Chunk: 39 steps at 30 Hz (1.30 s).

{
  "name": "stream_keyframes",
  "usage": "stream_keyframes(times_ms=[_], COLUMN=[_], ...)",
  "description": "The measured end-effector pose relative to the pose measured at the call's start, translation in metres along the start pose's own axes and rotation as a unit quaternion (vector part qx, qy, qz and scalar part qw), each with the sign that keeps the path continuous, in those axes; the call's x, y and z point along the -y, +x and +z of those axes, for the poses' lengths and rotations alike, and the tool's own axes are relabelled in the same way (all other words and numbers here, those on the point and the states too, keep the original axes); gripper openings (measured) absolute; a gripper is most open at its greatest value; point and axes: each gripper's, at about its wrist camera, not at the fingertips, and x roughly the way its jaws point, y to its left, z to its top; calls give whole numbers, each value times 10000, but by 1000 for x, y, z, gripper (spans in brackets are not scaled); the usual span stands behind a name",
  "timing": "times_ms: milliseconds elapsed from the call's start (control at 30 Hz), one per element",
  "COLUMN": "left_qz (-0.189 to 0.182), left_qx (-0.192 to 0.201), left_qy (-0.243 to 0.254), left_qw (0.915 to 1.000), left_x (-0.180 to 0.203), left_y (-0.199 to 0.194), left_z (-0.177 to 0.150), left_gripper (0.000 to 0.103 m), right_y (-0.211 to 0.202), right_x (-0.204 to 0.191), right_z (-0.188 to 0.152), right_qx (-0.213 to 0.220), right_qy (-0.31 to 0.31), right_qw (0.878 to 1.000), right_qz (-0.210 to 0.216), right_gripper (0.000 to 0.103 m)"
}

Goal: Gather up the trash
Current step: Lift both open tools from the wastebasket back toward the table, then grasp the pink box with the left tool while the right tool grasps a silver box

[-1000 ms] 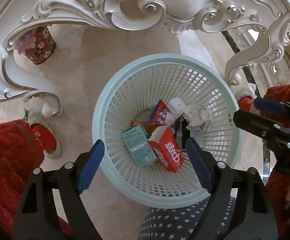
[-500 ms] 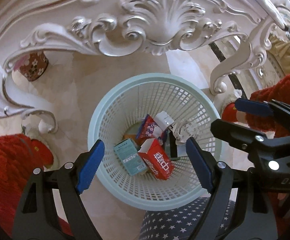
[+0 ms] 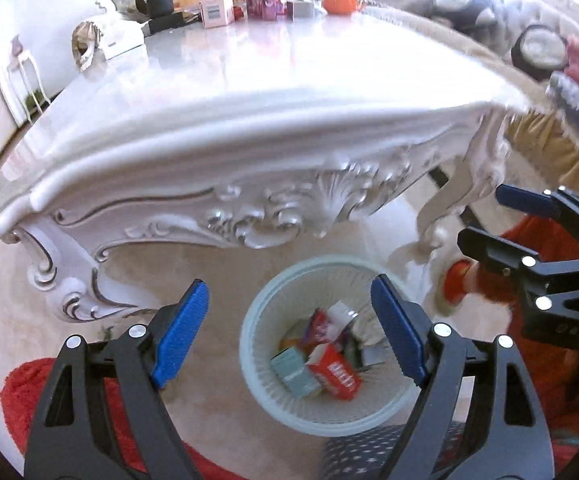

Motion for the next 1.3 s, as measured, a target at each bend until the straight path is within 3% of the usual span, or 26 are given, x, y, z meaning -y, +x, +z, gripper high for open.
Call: stream_keyframes(times_ms=[67, 133, 267, 300, 333, 400, 433, 500, 567, 667, 700, 767, 800, 833, 867, 933, 967, 1000, 1067, 1133, 1300], left_qz=[-118, -176, -647, -880, -1446, -1980, -2268, -2790, -3210, -3281, -3366, -3913, -4035, -4095, -4006, -3445, -2900, -2383, -1222, -454, -48], left_qx=[223, 571, 341, 304, 313, -242, -537, -1367, -1951, -2728, -2954, -3141, -3120, -2963, -2603, -1837, -1235, -711, 287, 629, 130], left_qy=[122, 179, 34, 69, 40, -256, -436, -926, -1298, -1302, -1320, -1332, -1269, -1168, -956, -426, -100, 116, 249, 208, -390], left_qw=[9996, 9980, 9973, 9956, 9890, 9796, 9715, 9460, 9176, 8950, 8843, 8547, 8507, 8549, 8733, 9196, 9490, 9685, 9918, 9968, 9991], left_x=[1, -3, -24, -29, -34, -49, -55, -69, -81, -80, -78, -73, -71, -70, -70, -72, -74, -77, -87, -98, -122], left_y=[-9, -13, 11, 12, 9, 19, 24, 39, 50, 57, 59, 53, 48, 40, 28, 17, 17, 22, 51, 104, 219], left_z=[10, 24, 71, 81, 92, 123, 136, 157, 173, 190, 195, 214, 225, 242, 264, 302, 324, 341, 370, 392, 420], left_gripper=[81, 81, 81, 98, 98, 98, 98, 98, 98, 98, 97, 98, 98, 98, 98, 98, 98, 98, 98, 98, 98], right_y=[-16, -25, -12, -10, -5, 2, 7, 19, 35, 58, 68, 89, 99, 110, 121, 140, 152, 158, 177, 189, 215], right_x=[2, 5, 11, 12, 15, 26, 32, 44, 62, 80, 83, 90, 93, 98, 102, 109, 114, 117, 122, 123, 130], right_z=[16, 32, 90, 99, 118, 147, 164, 192, 219, 256, 265, 284, 290, 294, 300, 306, 309, 311, 315, 318, 332], right_qx=[403, 922, 1213, 1303, 1394, 1479, 1462, 1370, 1215, 1038, 1030, 903, 869, 850, 834, 742, 671, 625, 510, 423, 39], right_qy=[48, 145, 144, 87, -46, -214, -280, -307, -196, -196, -221, -256, -231, -176, -107, 94, 222, 296, 440, 445, 440], right_qw=[9987, 9947, 9914, 9905, 9898, 9888, 9887, 9899, 9922, 9939, 9938, 9947, 9950, 9951, 9951, 9954, 9958, 9959, 9962, 9962, 9966], right_qz=[303, 429, 479, 429, 277, -26, -170, -215, -219, -322, -351, -430, -435, -466, -514, -591, -579, -575, -554, -614, -697], right_gripper=[73, 84, 84, 84, 84, 84, 84, 84, 84, 84, 84, 84, 84, 84, 84, 84, 84, 84, 84, 84, 84])
